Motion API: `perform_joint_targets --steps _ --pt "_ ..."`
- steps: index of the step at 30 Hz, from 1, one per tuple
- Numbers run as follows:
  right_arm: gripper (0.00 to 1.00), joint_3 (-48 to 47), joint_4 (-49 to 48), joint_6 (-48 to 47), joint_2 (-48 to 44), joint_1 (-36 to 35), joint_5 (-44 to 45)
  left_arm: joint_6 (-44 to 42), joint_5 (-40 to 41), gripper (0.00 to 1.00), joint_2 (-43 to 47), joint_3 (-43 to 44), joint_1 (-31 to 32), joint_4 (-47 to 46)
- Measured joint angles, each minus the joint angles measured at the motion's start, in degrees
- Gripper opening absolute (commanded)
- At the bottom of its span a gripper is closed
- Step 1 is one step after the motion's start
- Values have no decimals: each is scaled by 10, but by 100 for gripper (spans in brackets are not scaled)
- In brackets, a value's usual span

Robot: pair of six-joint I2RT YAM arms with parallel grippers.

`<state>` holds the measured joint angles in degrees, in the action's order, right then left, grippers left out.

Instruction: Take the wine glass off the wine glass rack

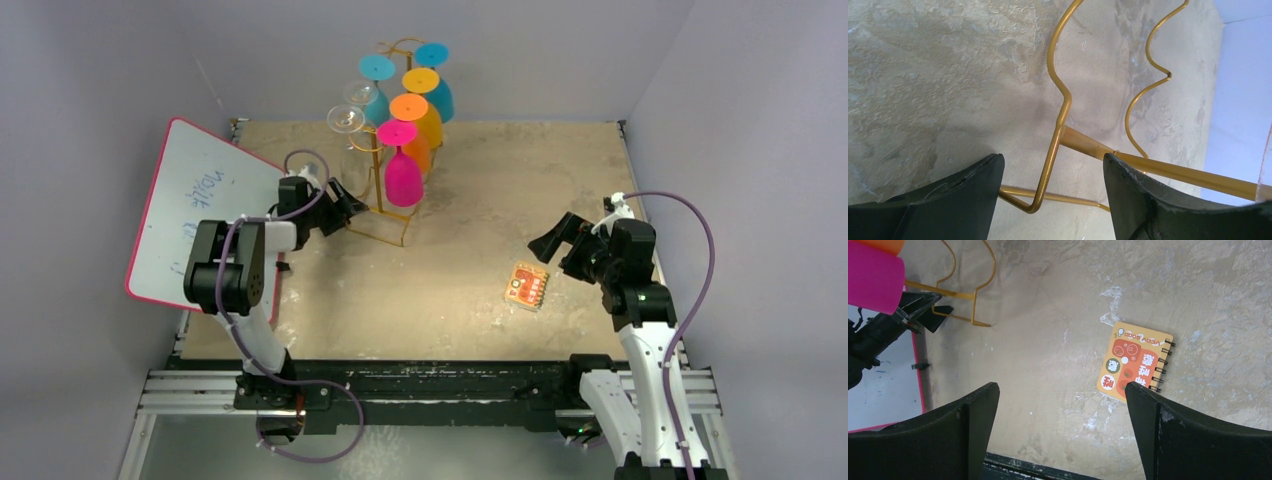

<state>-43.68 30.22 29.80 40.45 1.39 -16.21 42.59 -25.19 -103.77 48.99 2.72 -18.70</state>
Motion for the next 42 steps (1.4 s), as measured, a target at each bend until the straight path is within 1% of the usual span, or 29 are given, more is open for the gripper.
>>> perform_joint_targets --steps 2,4,6,11,14,18,22,25,26,29,31,33,36,39,42 --pt "100 0 0 0 0 0 0 10 -2 64 -4 -10 0 -30" --pt "100 0 0 0 0 0 0 18 -4 61 -11 -17 0 -56" --pt "100 1 0 0 0 0 0 28 -8 55 -18 -25 0 -81" --pt "100 8 -2 0 0 0 0 55 -16 54 -18 -78 1 -162" --pt "100 12 -6 1 4 0 -3 64 -16 54 -6 -108 8 -190" --pt "100 13 -21 2 19 0 -23 64 -5 54 18 -143 34 -203" --pt "100 13 -43 9 34 0 -63 73 0 53 49 -188 58 -216" --pt "100 13 -69 32 33 0 -103 76 6 57 79 -223 63 -219" --pt "100 13 -85 38 32 0 -118 76 9 59 89 -230 63 -215" --pt "100 16 -140 74 25 -1 -152 75 24 67 120 -241 64 -187" --pt "100 22 -177 95 25 -2 -169 73 44 72 155 -244 64 -147" --pt "100 22 -196 103 46 -3 -180 68 65 76 192 -245 64 -101" --pt "100 22 -203 97 111 -9 -180 58 94 77 237 -245 64 -40" --pt "100 23 -185 80 194 -31 -146 52 127 81 278 -245 64 24" --pt "100 26 -176 69 242 -65 -111 52 159 84 342 -253 64 82"
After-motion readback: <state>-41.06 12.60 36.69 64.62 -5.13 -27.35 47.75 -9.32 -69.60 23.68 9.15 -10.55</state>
